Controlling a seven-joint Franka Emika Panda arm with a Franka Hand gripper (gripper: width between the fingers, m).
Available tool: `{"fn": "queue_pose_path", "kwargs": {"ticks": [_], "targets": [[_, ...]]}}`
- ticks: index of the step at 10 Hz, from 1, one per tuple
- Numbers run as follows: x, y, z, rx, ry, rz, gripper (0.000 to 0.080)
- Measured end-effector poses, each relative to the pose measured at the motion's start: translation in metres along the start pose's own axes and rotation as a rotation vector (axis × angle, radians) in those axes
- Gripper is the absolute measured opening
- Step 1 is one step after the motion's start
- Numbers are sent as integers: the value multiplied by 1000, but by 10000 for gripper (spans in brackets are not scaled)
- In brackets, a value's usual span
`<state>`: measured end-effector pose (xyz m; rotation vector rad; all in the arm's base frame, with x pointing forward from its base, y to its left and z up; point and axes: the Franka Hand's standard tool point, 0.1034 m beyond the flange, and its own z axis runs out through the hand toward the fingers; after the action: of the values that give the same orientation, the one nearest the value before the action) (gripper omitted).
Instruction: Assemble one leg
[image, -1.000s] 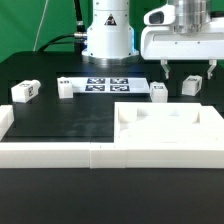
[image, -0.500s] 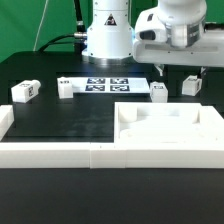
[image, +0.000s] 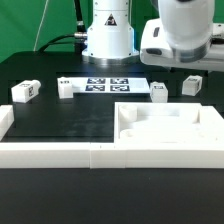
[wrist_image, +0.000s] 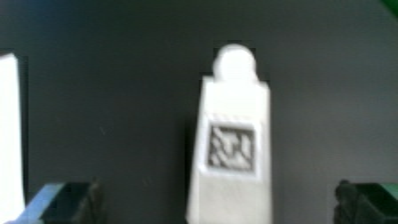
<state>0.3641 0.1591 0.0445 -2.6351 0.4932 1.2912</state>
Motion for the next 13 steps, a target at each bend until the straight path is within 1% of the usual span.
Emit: {"fn": "queue_pose_path", "kwargs": {"ticks": [1, 4, 6, 7, 9, 11, 13], "targets": [[8, -1, -2, 8, 0, 7, 649], [7, -2, 0, 5, 1, 7, 649], [4, -9, 18, 0, 19, 18, 649], [4, -11, 23, -4, 25, 11, 649], [5, -12, 37, -10, 42, 8, 649], [6, -10, 47, -19, 41, 16, 649], [4, -12, 50, -27, 39, 24, 649]]}}
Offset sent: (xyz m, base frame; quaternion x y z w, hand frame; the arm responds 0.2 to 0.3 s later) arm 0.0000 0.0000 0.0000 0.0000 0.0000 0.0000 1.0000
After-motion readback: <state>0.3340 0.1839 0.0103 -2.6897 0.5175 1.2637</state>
